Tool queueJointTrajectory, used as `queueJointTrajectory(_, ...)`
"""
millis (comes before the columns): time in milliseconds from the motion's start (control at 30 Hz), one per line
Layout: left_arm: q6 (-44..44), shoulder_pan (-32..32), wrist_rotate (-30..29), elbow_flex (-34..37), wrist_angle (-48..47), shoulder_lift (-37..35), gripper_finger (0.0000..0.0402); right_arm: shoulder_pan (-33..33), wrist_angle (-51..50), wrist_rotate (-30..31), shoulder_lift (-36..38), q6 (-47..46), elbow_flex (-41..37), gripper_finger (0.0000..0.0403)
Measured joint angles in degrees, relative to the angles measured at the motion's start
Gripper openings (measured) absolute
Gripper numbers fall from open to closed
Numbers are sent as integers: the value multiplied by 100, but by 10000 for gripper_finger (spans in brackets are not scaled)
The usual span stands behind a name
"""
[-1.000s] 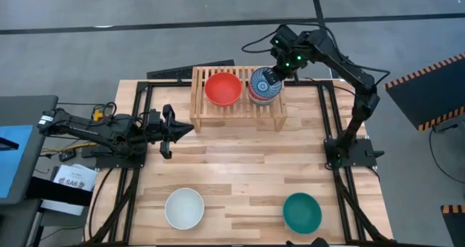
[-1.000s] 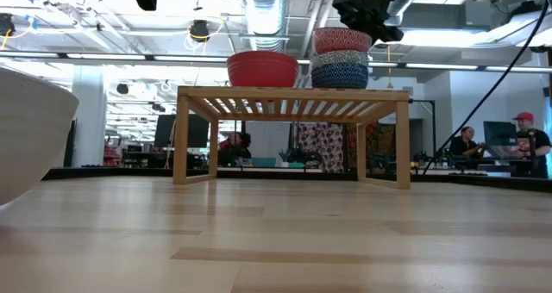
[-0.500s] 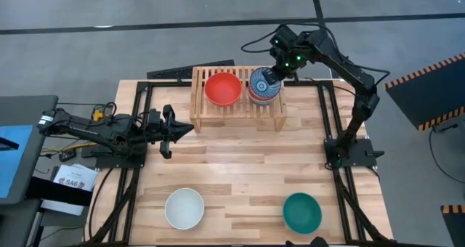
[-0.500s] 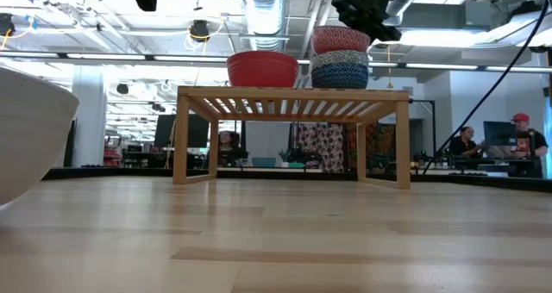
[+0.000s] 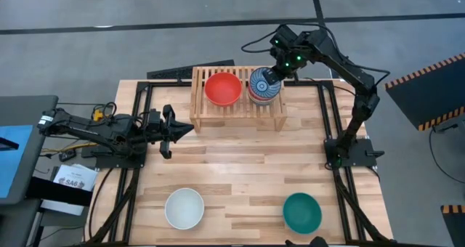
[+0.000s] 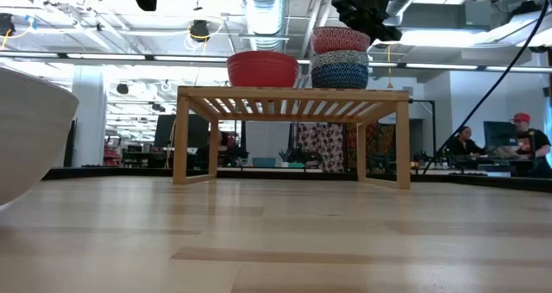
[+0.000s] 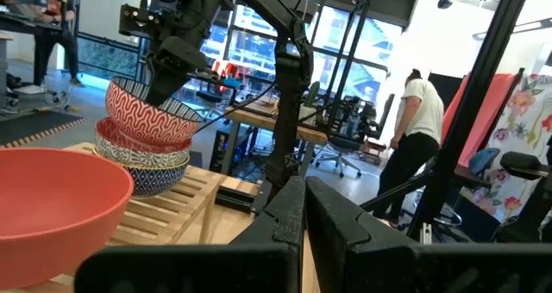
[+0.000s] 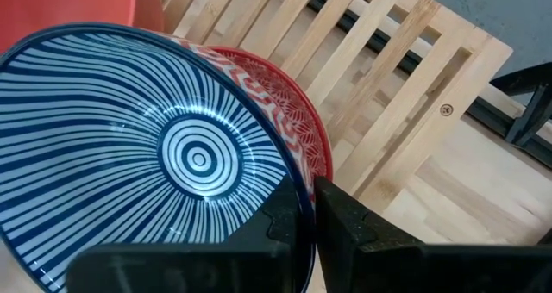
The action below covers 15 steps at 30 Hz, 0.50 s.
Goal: Place and stack bowls onto a shelf
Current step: Stack the small blue bowl on top of the other small red bowl on the shelf
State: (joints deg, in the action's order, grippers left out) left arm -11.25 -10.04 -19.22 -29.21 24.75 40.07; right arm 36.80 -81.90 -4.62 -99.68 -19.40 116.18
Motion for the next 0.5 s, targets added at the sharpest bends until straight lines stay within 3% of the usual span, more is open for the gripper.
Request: queueJointTrajectory(500,22,0,-2,0,-2,0,0,7,50,2,0,-10,-4,52)
